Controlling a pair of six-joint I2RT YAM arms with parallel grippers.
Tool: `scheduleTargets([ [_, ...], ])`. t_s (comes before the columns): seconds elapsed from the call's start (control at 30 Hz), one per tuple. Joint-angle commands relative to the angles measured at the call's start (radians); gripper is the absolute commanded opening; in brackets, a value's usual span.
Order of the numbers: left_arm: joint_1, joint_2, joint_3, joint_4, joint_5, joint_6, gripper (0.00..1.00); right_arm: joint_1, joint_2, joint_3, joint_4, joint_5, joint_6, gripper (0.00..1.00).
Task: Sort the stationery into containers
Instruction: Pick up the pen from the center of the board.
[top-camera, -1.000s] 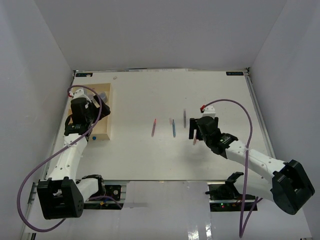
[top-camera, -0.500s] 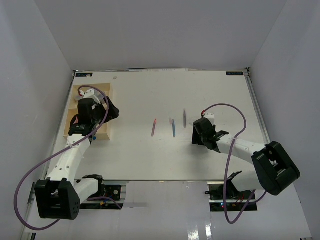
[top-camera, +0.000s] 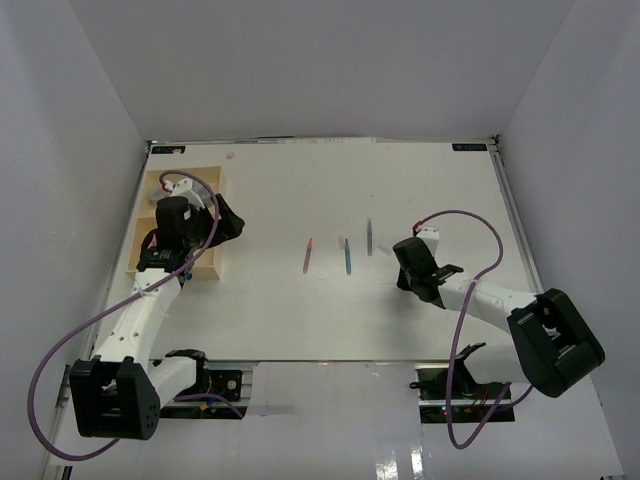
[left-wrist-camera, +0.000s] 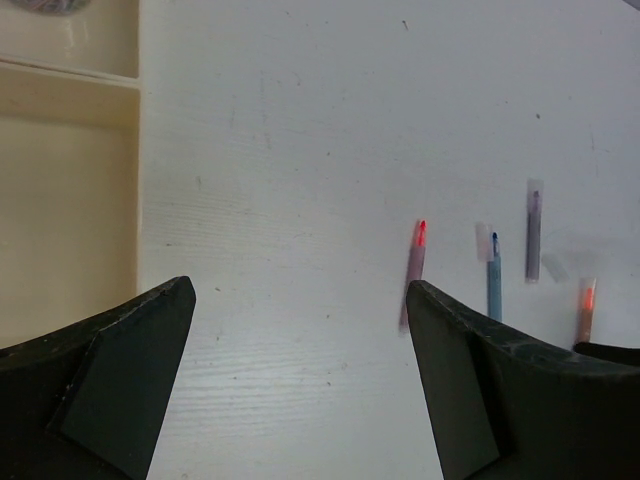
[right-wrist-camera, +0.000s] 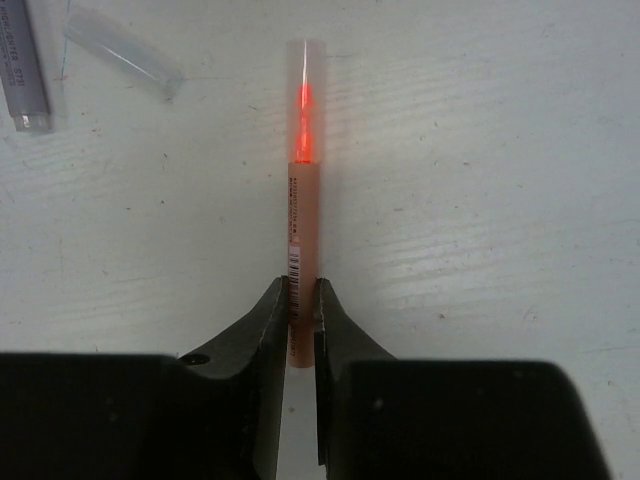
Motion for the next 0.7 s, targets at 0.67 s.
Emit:
scheduleTargets([
  [0.67,-0.655,0.118,0.088,0.315,-0.125,-0.377,0.92,0.149,-0.452,-0.125,0.485,-0.387,-0.168,0.08],
])
